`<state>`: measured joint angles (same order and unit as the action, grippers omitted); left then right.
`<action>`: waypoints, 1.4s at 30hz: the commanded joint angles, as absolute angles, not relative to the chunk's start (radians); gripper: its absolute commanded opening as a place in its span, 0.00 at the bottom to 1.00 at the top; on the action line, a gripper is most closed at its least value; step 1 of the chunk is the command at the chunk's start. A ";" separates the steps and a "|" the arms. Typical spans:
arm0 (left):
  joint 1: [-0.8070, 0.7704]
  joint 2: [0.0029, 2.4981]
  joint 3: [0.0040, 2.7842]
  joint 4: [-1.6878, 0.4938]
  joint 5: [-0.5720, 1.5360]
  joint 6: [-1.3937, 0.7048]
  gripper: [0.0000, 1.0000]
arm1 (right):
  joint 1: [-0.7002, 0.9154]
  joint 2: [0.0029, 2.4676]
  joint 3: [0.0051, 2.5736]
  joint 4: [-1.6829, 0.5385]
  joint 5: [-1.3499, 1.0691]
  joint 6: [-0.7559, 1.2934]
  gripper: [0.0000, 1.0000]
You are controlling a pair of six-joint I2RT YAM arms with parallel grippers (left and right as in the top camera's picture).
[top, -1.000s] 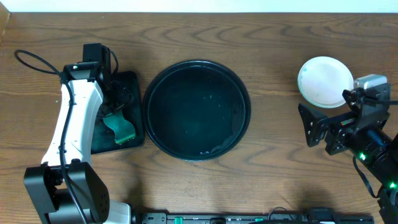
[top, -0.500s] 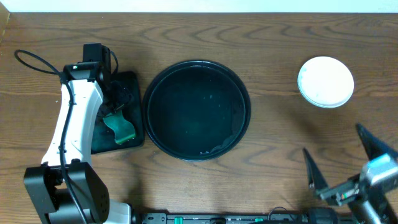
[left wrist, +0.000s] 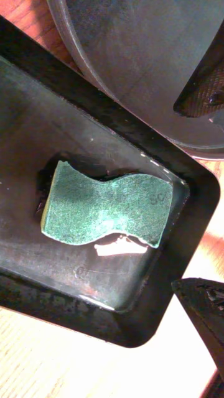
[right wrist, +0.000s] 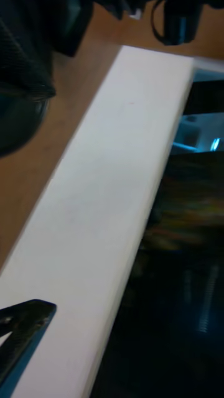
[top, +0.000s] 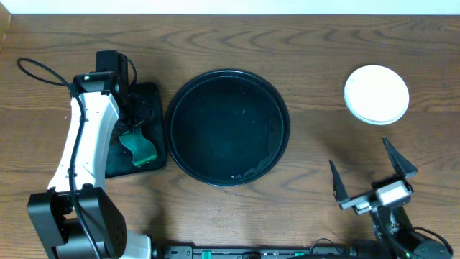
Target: Clean dirty plates on tray and stack at the side
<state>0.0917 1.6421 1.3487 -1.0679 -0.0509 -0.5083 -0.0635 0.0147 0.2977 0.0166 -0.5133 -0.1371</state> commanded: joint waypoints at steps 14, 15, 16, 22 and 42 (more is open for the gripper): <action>0.095 1.647 1.343 -1.072 -0.052 -0.506 0.82 | -0.079 0.006 0.005 0.353 -0.287 0.047 0.99; 0.095 1.647 1.343 -1.072 -0.052 -0.506 0.82 | -0.079 0.006 0.005 0.343 -0.278 0.047 0.99; 0.095 1.647 1.343 -1.072 -0.052 -0.506 0.83 | -0.079 0.006 0.005 0.329 -0.269 0.046 0.99; 0.095 1.647 1.343 -1.072 -0.052 -0.506 0.83 | -0.079 0.006 0.005 0.169 -0.256 -0.016 0.99; 0.095 1.647 1.343 -1.072 -0.052 -0.506 0.82 | -0.079 0.006 0.005 -0.055 -0.237 -0.001 0.99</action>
<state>0.0917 1.6421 1.3487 -1.0683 -0.0505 -0.5079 -0.0692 0.0120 0.0071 -0.0486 -0.2493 -0.0006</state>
